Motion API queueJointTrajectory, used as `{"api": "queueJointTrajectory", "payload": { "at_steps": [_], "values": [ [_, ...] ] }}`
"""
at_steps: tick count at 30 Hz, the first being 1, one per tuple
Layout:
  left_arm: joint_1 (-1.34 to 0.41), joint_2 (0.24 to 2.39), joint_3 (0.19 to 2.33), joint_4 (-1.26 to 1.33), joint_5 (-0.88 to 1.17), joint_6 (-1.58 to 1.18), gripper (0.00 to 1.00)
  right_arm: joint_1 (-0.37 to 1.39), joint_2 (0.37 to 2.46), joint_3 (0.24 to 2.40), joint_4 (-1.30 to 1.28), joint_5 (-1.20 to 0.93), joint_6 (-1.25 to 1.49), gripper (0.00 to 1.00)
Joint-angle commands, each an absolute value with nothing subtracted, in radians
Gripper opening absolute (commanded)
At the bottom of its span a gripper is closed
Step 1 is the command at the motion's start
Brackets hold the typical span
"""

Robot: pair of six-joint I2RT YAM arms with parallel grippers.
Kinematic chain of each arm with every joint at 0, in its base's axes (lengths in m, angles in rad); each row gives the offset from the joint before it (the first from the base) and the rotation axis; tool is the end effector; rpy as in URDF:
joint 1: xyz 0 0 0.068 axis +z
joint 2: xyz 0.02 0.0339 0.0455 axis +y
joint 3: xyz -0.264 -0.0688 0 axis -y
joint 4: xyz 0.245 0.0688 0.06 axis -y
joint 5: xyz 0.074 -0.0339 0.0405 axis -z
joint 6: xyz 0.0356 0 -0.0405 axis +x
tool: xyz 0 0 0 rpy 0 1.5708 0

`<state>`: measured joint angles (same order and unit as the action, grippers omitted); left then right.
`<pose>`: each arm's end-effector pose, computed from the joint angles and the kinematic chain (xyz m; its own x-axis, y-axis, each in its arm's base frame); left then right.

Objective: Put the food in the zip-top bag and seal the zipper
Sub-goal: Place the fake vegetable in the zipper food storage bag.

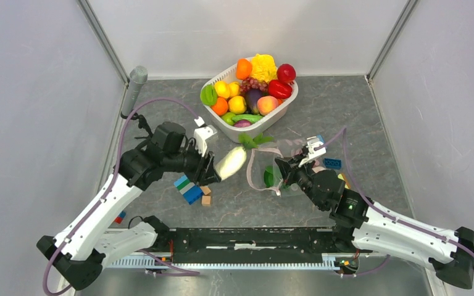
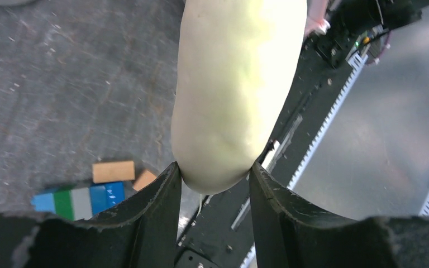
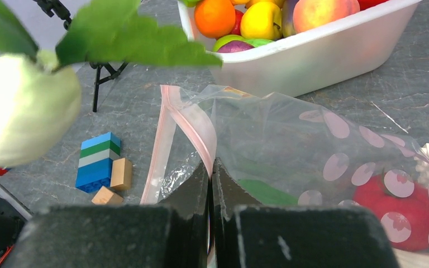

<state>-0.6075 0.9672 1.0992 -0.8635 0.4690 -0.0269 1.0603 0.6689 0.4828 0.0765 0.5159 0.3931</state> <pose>0.1417 -0.1181 0.3519 -0.5694 0.3666 -0.7358 0.7703 0.5505 -0.3218 0.0979 0.1390 0.2794 -0.2483 0.2385 -0.9389 -0.4593 0.8244 0.3309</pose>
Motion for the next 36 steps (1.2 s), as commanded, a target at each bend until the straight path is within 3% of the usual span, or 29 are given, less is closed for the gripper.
{"api": "queueJointTrajectory", "payload": {
  "at_steps": [1, 11, 36],
  "values": [
    [-0.689, 0.952, 1.103, -1.016, 0.37, -0.1, 0.05, 1.063, 0.675, 0.483, 0.133, 0.525, 0.367, 0.05],
    [-0.839, 1.033, 1.113, -1.111, 0.23, -0.17, 0.04, 1.063, 0.68, 0.488, 0.137, 0.537, 0.363, 0.05],
    [-0.928, 1.379, 1.283, -1.076, 0.071, -0.205, 0.03, 1.116, 0.745, 0.555, 0.142, 0.38, 0.237, 0.06]
  ]
}}
